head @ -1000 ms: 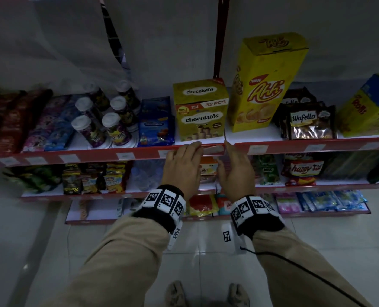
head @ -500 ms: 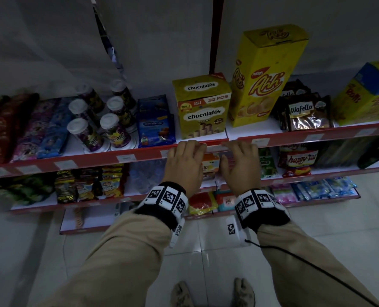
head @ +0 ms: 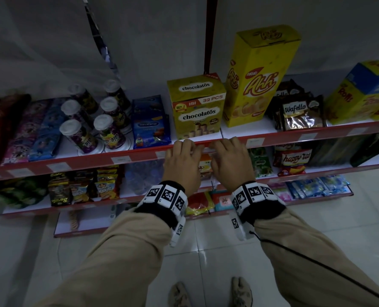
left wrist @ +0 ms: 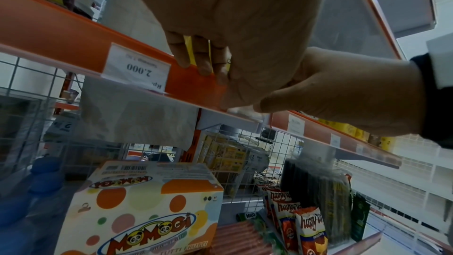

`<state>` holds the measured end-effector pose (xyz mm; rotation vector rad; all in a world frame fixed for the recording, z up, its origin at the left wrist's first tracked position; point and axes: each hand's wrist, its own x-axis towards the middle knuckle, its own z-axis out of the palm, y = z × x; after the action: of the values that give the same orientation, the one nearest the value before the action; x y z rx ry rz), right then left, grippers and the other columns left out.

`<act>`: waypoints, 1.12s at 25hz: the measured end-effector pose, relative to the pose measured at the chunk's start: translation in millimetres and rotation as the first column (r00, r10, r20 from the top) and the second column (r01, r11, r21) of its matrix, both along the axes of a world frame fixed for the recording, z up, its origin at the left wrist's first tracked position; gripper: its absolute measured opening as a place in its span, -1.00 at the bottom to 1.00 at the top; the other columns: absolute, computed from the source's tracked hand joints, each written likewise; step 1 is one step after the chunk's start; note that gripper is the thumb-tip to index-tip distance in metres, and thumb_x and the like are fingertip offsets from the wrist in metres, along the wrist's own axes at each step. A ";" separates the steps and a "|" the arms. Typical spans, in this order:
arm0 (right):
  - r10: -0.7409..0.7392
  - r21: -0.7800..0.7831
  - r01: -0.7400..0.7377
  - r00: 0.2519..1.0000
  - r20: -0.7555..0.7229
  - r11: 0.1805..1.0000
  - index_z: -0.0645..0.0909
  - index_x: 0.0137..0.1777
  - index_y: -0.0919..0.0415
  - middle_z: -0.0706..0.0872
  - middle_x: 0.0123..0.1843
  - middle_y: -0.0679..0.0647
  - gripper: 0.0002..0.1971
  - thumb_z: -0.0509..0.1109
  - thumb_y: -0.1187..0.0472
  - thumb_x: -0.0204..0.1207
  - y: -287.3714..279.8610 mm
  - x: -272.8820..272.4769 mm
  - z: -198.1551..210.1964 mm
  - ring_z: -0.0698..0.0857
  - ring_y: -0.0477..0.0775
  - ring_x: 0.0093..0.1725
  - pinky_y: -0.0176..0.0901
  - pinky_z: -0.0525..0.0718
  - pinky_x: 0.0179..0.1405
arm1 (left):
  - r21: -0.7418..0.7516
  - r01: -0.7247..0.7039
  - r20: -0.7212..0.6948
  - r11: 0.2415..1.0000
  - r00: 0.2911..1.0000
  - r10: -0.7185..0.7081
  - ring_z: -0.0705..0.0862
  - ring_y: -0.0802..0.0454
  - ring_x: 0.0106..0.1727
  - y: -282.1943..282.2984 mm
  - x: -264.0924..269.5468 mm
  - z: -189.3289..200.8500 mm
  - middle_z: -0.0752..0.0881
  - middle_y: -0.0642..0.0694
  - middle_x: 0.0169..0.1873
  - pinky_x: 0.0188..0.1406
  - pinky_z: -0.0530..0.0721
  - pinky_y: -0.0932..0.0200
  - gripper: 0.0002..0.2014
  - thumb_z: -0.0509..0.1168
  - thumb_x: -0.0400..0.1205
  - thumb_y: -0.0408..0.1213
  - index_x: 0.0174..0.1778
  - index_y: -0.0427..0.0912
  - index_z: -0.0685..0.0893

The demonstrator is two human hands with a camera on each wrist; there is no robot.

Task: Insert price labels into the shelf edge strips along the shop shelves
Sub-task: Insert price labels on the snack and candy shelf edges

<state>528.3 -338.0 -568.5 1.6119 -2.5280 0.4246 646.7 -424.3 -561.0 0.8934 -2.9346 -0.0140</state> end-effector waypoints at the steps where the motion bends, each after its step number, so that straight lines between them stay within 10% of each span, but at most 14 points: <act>1: -0.002 0.007 0.002 1.000 -0.005 1.000 0.60 0.18 0.25 0.66 0.09 0.19 -0.69 0.36 0.22 0.45 0.1 0.4 -0.3 0.53 0.28 0.09 0.10 0.46 -0.02 | 0.005 0.000 -0.004 1.000 1.000 0.000 0.33 -0.15 0.27 0.0 -0.6 -0.3 0.42 -0.12 0.26 0.12 0.34 -0.03 -0.43 0.29 0.44 -0.23 0.43 -0.06 0.44; 9: -0.001 0.059 0.001 1.000 -0.006 0.998 0.64 0.09 0.21 0.64 0.11 0.18 -0.79 0.36 0.17 0.50 -5.2 -5.1 5.6 0.50 0.30 0.16 0.14 0.42 0.04 | 0.008 0.005 -0.019 1.000 1.000 -0.005 0.36 -0.13 0.24 -2.5 2.3 -3.8 0.45 -0.09 0.25 0.07 0.32 -0.03 -0.47 0.30 0.45 -0.20 0.39 -0.04 0.46; 13: 0.014 -0.170 0.029 0.970 0.244 0.985 0.68 0.00 0.12 0.75 -0.05 0.05 -0.90 0.39 0.23 0.52 -5.2 -12.1 11.9 0.56 0.20 0.12 0.03 0.46 0.07 | 0.066 -0.011 -0.106 0.998 0.994 0.018 0.40 -0.10 0.27 -11.2 1.8 -0.2 0.51 -0.05 0.26 0.14 0.31 -0.04 -0.55 0.21 0.61 -0.12 0.45 -0.02 0.42; 17: 0.079 -0.481 0.345 0.743 0.665 0.806 0.61 0.00 0.03 0.70 -0.18 -0.14 -0.84 0.43 0.30 0.53 -10.0 -9.0 14.9 0.67 -0.27 -0.21 -0.45 0.59 -0.23 | 0.201 -0.029 -0.228 0.979 0.971 0.076 0.42 -0.07 0.34 -17.6 0.4 -0.2 0.55 0.00 0.34 0.23 0.26 -0.06 -0.62 0.06 0.72 0.02 0.43 0.04 0.46; 20: 0.173 -0.433 0.493 0.487 0.856 0.754 0.56 0.11 0.07 0.67 -0.13 0.05 -0.72 0.44 0.40 0.50 -14.9 -3.6 11.8 0.70 -0.13 -0.21 -0.33 0.67 -0.20 | 0.252 -0.046 -0.275 0.967 0.954 0.117 0.44 -0.09 0.30 -17.6 -1.0 -2.5 0.58 0.00 0.31 0.22 0.30 -0.06 -0.58 -0.01 0.72 0.11 0.38 0.03 0.51; 28: 0.246 -0.437 0.399 0.445 0.861 0.806 0.60 0.03 0.30 0.74 0.00 0.22 -0.84 0.40 0.48 0.50 -21.0 6.2 11.6 0.75 0.11 -0.04 -0.15 0.73 -0.03 | 0.307 -0.090 -0.357 0.948 0.912 0.202 0.47 -0.08 0.13 -17.7 -5.5 -4.7 0.62 0.03 0.11 -0.02 0.27 0.01 -0.79 0.17 0.68 -0.02 0.12 0.00 0.57</act>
<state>534.4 -359.0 -556.9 1.0688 -2.4768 2.3682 641.2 -442.0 -565.7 1.0107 -2.5264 -0.5523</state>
